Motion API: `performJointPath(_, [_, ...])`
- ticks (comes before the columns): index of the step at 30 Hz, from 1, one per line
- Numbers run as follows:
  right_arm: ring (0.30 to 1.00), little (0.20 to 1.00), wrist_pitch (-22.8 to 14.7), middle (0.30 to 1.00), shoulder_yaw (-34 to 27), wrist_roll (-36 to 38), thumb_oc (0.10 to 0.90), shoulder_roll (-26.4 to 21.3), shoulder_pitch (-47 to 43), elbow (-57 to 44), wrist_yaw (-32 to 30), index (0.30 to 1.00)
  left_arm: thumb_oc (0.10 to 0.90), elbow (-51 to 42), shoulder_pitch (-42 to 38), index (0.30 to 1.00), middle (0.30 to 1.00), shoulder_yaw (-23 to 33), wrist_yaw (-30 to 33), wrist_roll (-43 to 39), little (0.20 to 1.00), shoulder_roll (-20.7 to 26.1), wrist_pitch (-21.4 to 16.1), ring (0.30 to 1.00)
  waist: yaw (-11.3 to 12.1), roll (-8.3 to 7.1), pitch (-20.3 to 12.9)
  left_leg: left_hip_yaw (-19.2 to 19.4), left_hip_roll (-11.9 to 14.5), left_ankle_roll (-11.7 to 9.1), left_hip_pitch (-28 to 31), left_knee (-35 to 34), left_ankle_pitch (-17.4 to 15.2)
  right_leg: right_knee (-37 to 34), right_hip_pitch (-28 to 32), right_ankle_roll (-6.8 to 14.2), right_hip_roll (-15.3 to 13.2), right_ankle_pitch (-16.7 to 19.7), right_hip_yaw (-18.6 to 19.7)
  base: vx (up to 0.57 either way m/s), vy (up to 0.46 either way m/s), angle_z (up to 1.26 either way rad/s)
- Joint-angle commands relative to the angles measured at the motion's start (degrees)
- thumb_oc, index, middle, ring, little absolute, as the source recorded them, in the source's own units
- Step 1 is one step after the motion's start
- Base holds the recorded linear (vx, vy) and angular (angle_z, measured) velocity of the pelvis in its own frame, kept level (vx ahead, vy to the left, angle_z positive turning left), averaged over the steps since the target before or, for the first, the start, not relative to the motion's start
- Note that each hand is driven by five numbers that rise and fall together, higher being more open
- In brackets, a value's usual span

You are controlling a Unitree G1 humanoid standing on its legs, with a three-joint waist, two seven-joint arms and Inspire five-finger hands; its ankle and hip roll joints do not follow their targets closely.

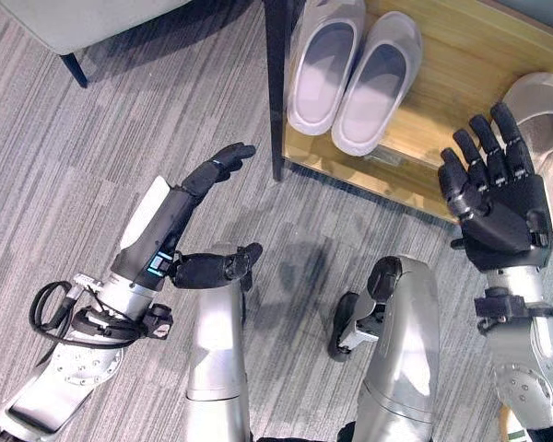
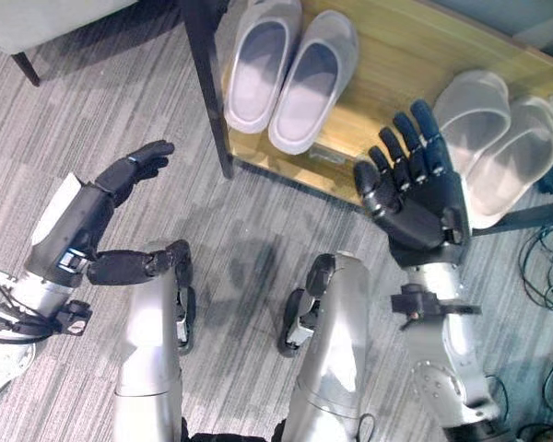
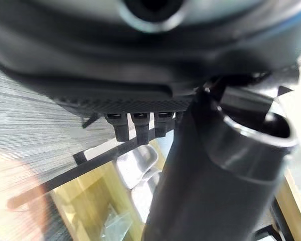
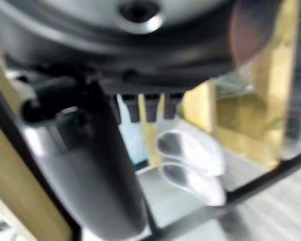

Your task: Arrange the slippers neatly on the shoe rack.

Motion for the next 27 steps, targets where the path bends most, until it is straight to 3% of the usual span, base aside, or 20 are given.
performJointPath(1, [0.9, 0.9, -1.38, 0.9, -3.28, -5.88, 0.8, 1.92, -6.02, -3.49, 2.55, 0.9, 0.8, -4.47, -5.69, 0.9, 0.9, -0.17, -1.2, 1.19, 0.9, -0.65, -5.16, 0.9, 1.91, -3.53, -2.25, -2.53, -1.62, 0.23, -0.81, -7.25, 0.54, -8.53, 0.68, -1.64, 0.66, 1.63, 1.62, -0.32, -0.104, 0.06])
performJointPath(2, [0.9, 0.9, 0.7, 0.9, -0.33, -10.12, 0.8, 2.1, -10.85, 6.32, 2.28, 0.9, 0.8, -1.08, -15.73, 0.9, 0.9, -6.07, -2.13, 3.61, 0.9, -2.56, -6.63, 0.9, 1.65, -5.02, -2.25, -1.67, -2.77, 0.19, -0.81, -17.73, 5.96, -17.92, 1.78, -1.32, 1.45, 5.45, -0.68, -0.34, -0.084, 0.1])
performJointPath(4, [0.9, 0.9, 1.8, 0.9, 2.35, -12.94, 0.8, 4.11, -12.84, 12.17, 1.41, 0.9, 0.8, 4.25, -22.13, 0.9, 0.9, -13.47, -2.81, 6.68, 0.9, -4.5, -5.19, 0.9, 0.62, -4.85, -3.71, -2.18, -2.55, 0.31, -0.81, -20.9, 8.02, -21.12, 2.42, -0.61, 0.95, 6.3, -2.09, -0.21, -0.003, 0.2])
performJointPath(5, [0.9, 0.9, 2.76, 0.9, 3.82, -16.64, 0.8, 6.03, -12.98, 16.71, -0.02, 0.9, 0.8, 11.0, -26.31, 0.9, 0.9, -18.34, -2.13, 9.1, 0.9, -6.53, -4.34, 0.9, -0.49, -4.6, -6.79, -2.44, -2.21, 0.34, -0.79, -24.14, 9.74, -24.83, 2.94, -0.18, 0.21, 7.64, -3.08, -0.06, 0.045, 0.18])
performJointPath(6, [0.9, 0.9, 2.68, 0.9, 3.83, -16.82, 0.8, 6.13, -12.99, 16.87, -0.14, 0.9, 0.8, 11.54, -26.75, 0.9, 0.9, -18.87, -1.92, 9.28, 0.9, -6.68, -4.54, 0.9, -0.44, -4.54, -7.0, -2.48, -2.27, 0.34, -0.79, -24.49, 9.94, -25.16, 2.98, -0.2, 0.15, 7.8, -3.2, -0.08, 0.071, 0.14])
performJointPath(8, [0.9, 0.9, 3.93, 0.9, 3.95, -20.29, 0.8, 9.43, -11.05, 23.22, -1.15, 0.9, 0.8, 21.63, -28.74, 0.9, 0.9, -22.76, -2.42, 8.76, 0.9, -11.47, -3.3, 0.9, -2.05, -4.59, -10.65, -1.84, -1.47, 0.22, 4.0, -31.12, 11.95, -32.14, 7.55, 0.55, -0.64, 9.55, -4.1, -0.06, 0.042, 0.04])
performJointPath(9, [0.9, 0.9, 3.89, 0.9, 3.78, -20.32, 0.8, 9.46, -11.06, 23.28, -1.15, 0.9, 0.8, 22.07, -29.2, 0.9, 0.9, -23.15, -2.29, 8.83, 0.9, -11.61, -3.53, 0.9, -1.93, -4.55, -10.35, -1.84, -1.53, 0.23, 4.4, -31.64, 12.35, -32.62, 7.99, 0.47, -0.69, 9.87, -4.21, -0.04, 0.06, -0.02])
performJointPath(10, [0.9, 0.9, 5.01, 0.9, 3.8, -21.73, 0.8, 11.08, -8.58, 27.11, -0.09, 0.9, 0.8, 24.34, -28.14, 0.9, 0.9, -24.55, -4.78, 8.3, 0.9, -13.18, -2.73, 0.9, -2.35, -4.38, -12.13, -0.61, -0.68, -0.08, 10.47, -37.73, 13.66, -38.73, 13.41, 0.78, -1.13, 11.08, -5.0, -0.04, 0.07, -0.02])
performJointPath(13, [0.9, 0.9, 6.45, 0.9, 3.78, -22.0, 0.8, 11.98, -6.73, 30.84, 0.77, 0.9, 0.8, 26.22, -27.06, 0.9, 0.9, -25.87, -7.7, 5.39, 0.9, -14.42, -2.35, 0.9, -2.7, -4.42, -13.89, -0.17, -0.49, -0.63, 15.42, -43.44, 15.15, -44.25, 18.07, 1.11, -1.32, 11.84, -6.03, 0.0, 0.032, 0.04])
performJointPath(18, [0.9, 0.9, 8.69, 0.9, 4.56, -25.09, 0.8, 15.18, -2.42, 41.43, 2.19, 0.9, 0.8, 34.33, -23.35, 0.9, 0.9, -28.51, -11.65, 6.0, 0.9, -17.77, -0.41, 0.9, -2.62, -4.89, -17.26, 1.42, 0.35, -1.68, 35.36, -63.42, 19.99, -63.85, 37.22, 2.69, -0.61, 16.71, -9.82, 0.1, 0.001, 0.11])
performJointPath(19, [0.9, 0.9, 8.68, 0.9, 4.55, -25.09, 0.8, 15.19, -2.43, 41.44, 2.19, 0.9, 0.8, 34.35, -23.37, 0.9, 0.9, -28.53, -11.64, 6.01, 0.9, -17.78, -0.43, 0.9, -2.6, -4.88, -17.07, 1.41, 0.37, -1.68, 35.63, -63.58, 20.06, -64.01, 37.5, 2.69, -0.59, 16.78, -9.85, 0.14, 0.003, 0.04])
performJointPath(20, [0.9, 0.9, 9.63, 0.9, 4.32, -24.86, 0.8, 16.53, -0.97, 45.75, 3.5, 0.9, 0.8, 37.02, -22.22, 0.9, 0.9, -29.24, -13.5, 7.17, 0.9, -18.31, 0.31, 0.9, -2.35, -4.76, -18.38, 1.53, 0.04, -1.74, 42.91, -72.64, 24.35, -71.24, 44.08, 3.16, -0.76, 20.33, -11.99, 0.16, -0.009, 0.05])
performJointPath(22, [0.9, 0.9, 9.81, 0.9, 3.94, -24.64, 0.8, 17.51, -0.38, 48.1, 3.63, 0.9, 0.8, 38.31, -21.33, 0.9, 0.9, -29.44, -14.44, 8.02, 0.9, -18.53, 0.73, 0.9, -1.89, -4.71, -18.77, 1.79, 0.04, -2.21, 47.73, -77.41, 26.18, -75.21, 48.99, 3.72, -0.46, 21.86, -13.12, 0.23, -0.031, 0.15])
performJointPath(23, [0.9, 0.9, 10.56, 0.9, 3.79, -25.03, 0.8, 18.99, 1.22, 52.03, 4.31, 0.9, 0.8, 40.93, -19.63, 0.9, 0.9, -29.56, -15.65, 9.64, 0.9, -19.0, 1.4, 0.9, -1.38, -4.5, -20.02, 1.56, 0.11, -2.85, 56.23, -86.18, 29.15, -83.05, 57.78, 4.44, 0.11, 24.16, -14.77, 0.3, -0.046, 0.21])
performJointPath(24, [0.9, 0.9, 10.93, 0.9, 3.81, -25.53, 0.8, 19.71, 1.79, 54.24, 4.32, 0.9, 0.8, 42.57, -18.92, 0.9, 0.9, -29.18, -15.61, 10.13, 0.9, -19.52, 1.69, 0.9, -1.15, -4.4, -21.0, 1.56, 0.0, -3.21, 59.54, -89.86, 30.6, -86.31, 61.25, 4.91, 0.32, 25.22, -15.59, 0.48, -0.068, 0.26])
performJointPath(25, [0.9, 0.9, 11.56, 0.9, 3.56, -26.78, 0.8, 20.75, 1.9, 58.96, 4.12, 0.9, 0.8, 44.33, -17.76, 0.9, 0.9, -29.4, -16.27, 12.25, 0.9, -19.76, 2.02, 0.9, -1.25, -3.88, -22.59, 2.04, 0.31, -3.7, 67.02, -99.02, 33.55, -93.56, 68.48, 5.63, 1.07, 27.62, -17.12, 0.26, -0.033, 0.23])
performJointPath(26, [0.9, 0.9, 11.53, 0.9, 3.53, -26.78, 0.8, 20.76, 1.87, 59.0, 4.13, 0.9, 0.8, 44.35, -17.8, 0.9, 0.9, -29.43, -16.25, 12.28, 0.9, -19.78, 2.0, 0.9, -1.32, -3.86, -22.46, 1.97, 0.26, -3.68, 67.4, -99.8, 34.22, -94.26, 68.88, 5.61, 1.09, 28.17, -17.29, 0.21, -0.059, 0.23])
performJointPath(27, [0.9, 0.9, 11.39, 0.9, 3.93, -26.12, 0.8, 22.52, 1.36, 63.36, 2.99, 0.9, 0.8, 51.1, -14.88, 0.9, 0.9, -31.48, -13.85, 18.38, 0.9, -25.47, 1.46, 0.9, -0.65, -3.94, -22.6, 2.18, 0.47, -3.76, 71.04, -104.89, 35.96, -97.66, 72.4, 5.83, 1.75, 28.96, -18.15, 0.08, -0.078, 0.13])
